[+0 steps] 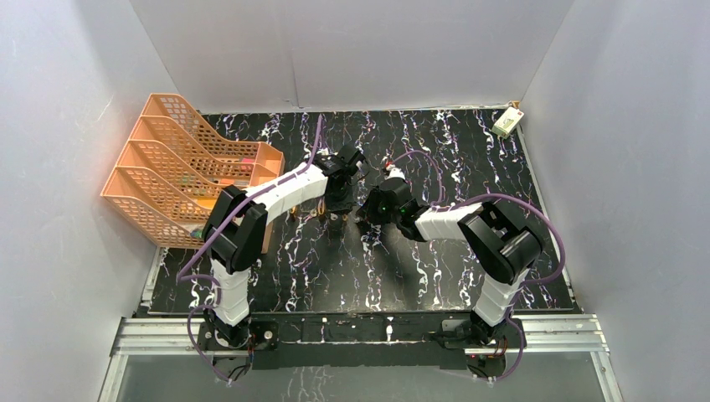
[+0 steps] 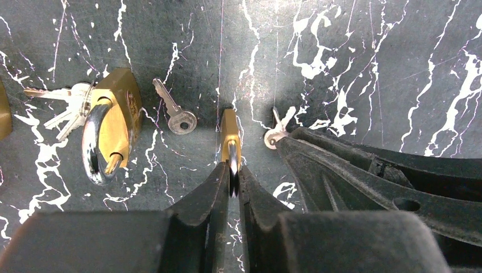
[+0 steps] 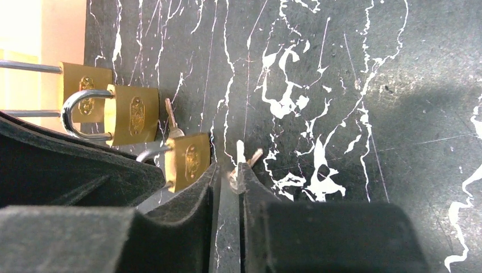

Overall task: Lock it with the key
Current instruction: Place the lock at the center of the board, then pick up the lock from the center of the board.

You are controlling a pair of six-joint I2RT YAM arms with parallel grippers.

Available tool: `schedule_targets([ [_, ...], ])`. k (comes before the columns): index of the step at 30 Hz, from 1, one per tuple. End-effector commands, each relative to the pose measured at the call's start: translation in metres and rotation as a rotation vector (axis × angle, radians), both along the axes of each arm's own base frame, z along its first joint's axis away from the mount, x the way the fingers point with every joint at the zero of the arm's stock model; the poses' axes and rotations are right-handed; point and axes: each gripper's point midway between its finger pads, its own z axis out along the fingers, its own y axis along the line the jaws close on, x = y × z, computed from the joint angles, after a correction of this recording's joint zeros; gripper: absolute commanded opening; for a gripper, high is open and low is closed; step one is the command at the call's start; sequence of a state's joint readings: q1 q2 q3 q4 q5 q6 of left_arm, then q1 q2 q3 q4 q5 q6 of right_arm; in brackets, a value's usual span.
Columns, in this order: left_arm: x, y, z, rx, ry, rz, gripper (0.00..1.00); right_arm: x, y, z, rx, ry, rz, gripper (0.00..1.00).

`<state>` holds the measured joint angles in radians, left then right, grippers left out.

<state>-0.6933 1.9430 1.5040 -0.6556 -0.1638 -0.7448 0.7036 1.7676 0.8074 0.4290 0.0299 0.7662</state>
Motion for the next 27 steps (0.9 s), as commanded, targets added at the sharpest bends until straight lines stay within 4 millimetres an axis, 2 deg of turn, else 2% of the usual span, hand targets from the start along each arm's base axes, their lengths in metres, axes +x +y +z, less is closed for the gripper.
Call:
schedule_targets([
  [1, 0.009, 0.004, 0.011, 0.016, -0.020, 0.005, 0.12, 0.001, 0.003, 0.004, 0.019, -0.013, -0.010, 0.28],
  [4, 0.014, 0.004, 0.018, 0.013, -0.036, 0.009, 0.16, 0.003, 0.001, 0.008, 0.007, -0.019, -0.020, 0.33],
  [7, 0.019, 0.003, 0.028, -0.002, -0.057, 0.009, 0.23, 0.007, -0.006, 0.022, -0.010, -0.055, -0.036, 0.38],
  [10, 0.027, 0.000, 0.046, -0.027, -0.096, 0.001, 0.45, 0.013, -0.020, 0.054, -0.031, -0.131, -0.076, 0.54],
  [12, 0.033, -0.002, 0.063, -0.046, -0.129, -0.009, 0.57, 0.017, -0.037, 0.080, -0.056, -0.191, -0.128, 0.70],
  [14, 0.037, -0.002, 0.082, -0.061, -0.168, -0.028, 0.67, 0.023, -0.066, 0.110, -0.099, -0.265, -0.211, 0.82],
  [15, 0.039, -0.002, 0.091, -0.071, -0.189, -0.035, 0.71, 0.023, -0.078, 0.114, -0.131, -0.270, -0.232, 0.86],
  [18, 0.042, 0.002, 0.116, -0.107, -0.240, -0.052, 0.84, 0.022, -0.137, 0.128, -0.199, -0.239, -0.358, 0.89],
  [20, 0.042, 0.006, 0.128, -0.139, -0.261, -0.058, 0.96, 0.016, -0.183, 0.117, -0.250, -0.148, -0.442, 0.89],
  [23, 0.039, 0.015, 0.138, -0.198, -0.267, -0.059, 0.98, 0.004, -0.246, 0.097, -0.324, -0.010, -0.534, 0.89],
  [25, 0.038, 0.024, 0.142, -0.221, -0.273, -0.054, 0.98, -0.006, -0.269, 0.084, -0.370, 0.065, -0.544, 0.89],
  [27, 0.037, 0.031, 0.145, -0.232, -0.279, -0.055, 0.98, -0.010, -0.277, 0.071, -0.402, 0.114, -0.520, 0.87],
])
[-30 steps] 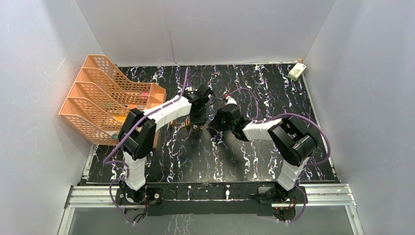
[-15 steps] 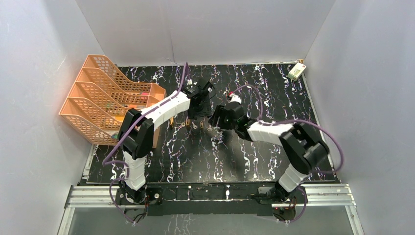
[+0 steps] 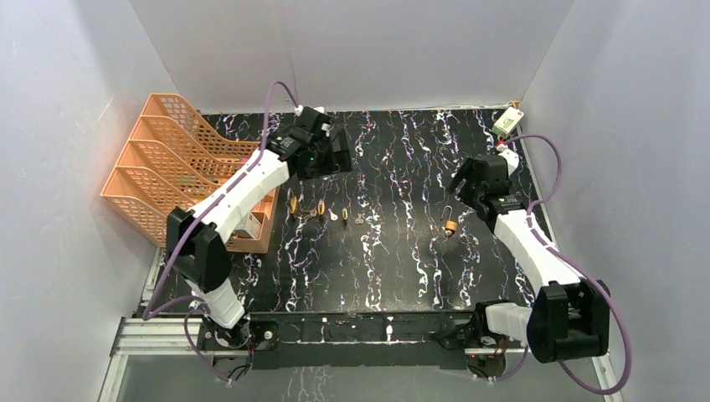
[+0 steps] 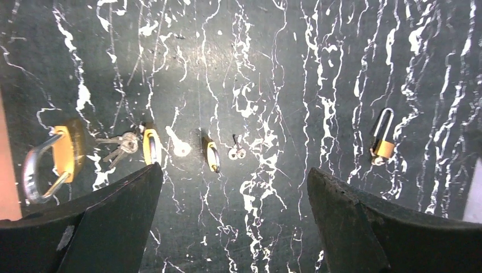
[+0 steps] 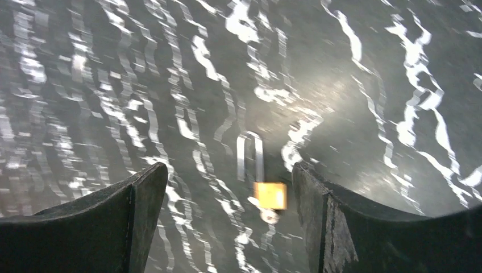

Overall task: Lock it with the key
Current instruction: Pick up the lock from the center of the board.

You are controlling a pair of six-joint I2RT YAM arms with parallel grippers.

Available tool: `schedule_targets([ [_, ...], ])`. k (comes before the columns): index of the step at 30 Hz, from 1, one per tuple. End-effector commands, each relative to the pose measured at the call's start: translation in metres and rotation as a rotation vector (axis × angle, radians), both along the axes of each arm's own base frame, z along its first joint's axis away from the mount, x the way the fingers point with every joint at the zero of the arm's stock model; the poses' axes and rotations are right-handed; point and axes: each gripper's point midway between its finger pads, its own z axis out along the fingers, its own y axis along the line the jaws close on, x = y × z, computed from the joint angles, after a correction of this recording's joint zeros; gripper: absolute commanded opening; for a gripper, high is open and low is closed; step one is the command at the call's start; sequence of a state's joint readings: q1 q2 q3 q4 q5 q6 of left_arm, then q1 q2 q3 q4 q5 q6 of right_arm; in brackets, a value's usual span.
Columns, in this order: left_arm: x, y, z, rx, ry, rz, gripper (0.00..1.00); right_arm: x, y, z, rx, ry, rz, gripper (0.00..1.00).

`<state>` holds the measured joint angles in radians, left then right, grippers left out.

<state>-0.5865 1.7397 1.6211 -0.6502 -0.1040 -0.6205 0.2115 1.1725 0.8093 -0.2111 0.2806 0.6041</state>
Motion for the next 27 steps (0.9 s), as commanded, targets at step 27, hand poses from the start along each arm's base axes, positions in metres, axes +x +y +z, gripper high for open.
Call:
schedule_targets([
  [27, -0.019, 0.026, 0.006, -0.082, 0.027, -0.091, 0.98, -0.041, -0.009, -0.118, -0.084, 0.474, 0.167, 0.58],
])
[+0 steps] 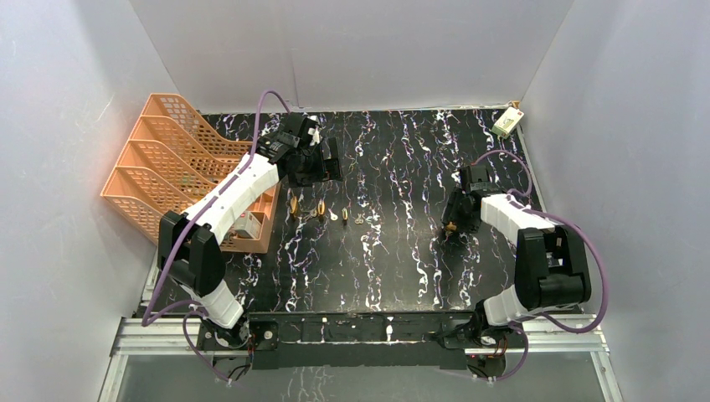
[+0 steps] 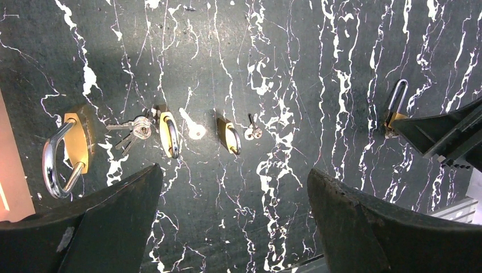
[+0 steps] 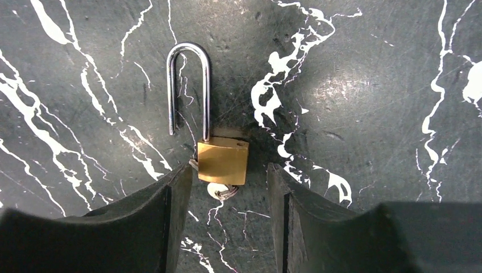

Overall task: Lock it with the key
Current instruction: Pick up the lock from the center of the board.

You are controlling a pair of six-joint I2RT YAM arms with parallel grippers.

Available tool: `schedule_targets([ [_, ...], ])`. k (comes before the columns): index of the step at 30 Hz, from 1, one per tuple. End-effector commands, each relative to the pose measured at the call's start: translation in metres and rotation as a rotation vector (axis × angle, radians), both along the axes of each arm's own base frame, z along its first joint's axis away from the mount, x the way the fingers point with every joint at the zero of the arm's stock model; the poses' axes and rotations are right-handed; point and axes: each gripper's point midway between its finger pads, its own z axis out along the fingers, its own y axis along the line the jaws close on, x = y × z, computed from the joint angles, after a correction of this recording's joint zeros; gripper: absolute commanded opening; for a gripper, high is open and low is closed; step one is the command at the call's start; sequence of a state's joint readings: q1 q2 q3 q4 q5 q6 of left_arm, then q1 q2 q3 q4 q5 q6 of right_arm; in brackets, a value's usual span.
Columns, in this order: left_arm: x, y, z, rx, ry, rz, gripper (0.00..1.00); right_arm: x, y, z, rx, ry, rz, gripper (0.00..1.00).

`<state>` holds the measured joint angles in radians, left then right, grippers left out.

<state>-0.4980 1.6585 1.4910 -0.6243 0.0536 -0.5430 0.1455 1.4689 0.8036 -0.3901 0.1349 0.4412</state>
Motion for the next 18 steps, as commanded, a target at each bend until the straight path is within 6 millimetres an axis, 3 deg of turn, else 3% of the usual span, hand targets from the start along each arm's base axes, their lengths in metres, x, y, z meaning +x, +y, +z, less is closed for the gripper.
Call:
schedule_targets([
  [1, -0.0034, 0.0011, 0.0168, -0.031, -0.032, -0.020, 0.98, 0.0094, 0.0020, 0.0001, 0.000, -0.020, 0.018, 0.58],
  [18, -0.0032, 0.0014, 0.0122, -0.028, -0.017, -0.032, 0.98, 0.0146, 0.0026, -0.0045, -0.020, -0.009, 0.047, 0.49],
])
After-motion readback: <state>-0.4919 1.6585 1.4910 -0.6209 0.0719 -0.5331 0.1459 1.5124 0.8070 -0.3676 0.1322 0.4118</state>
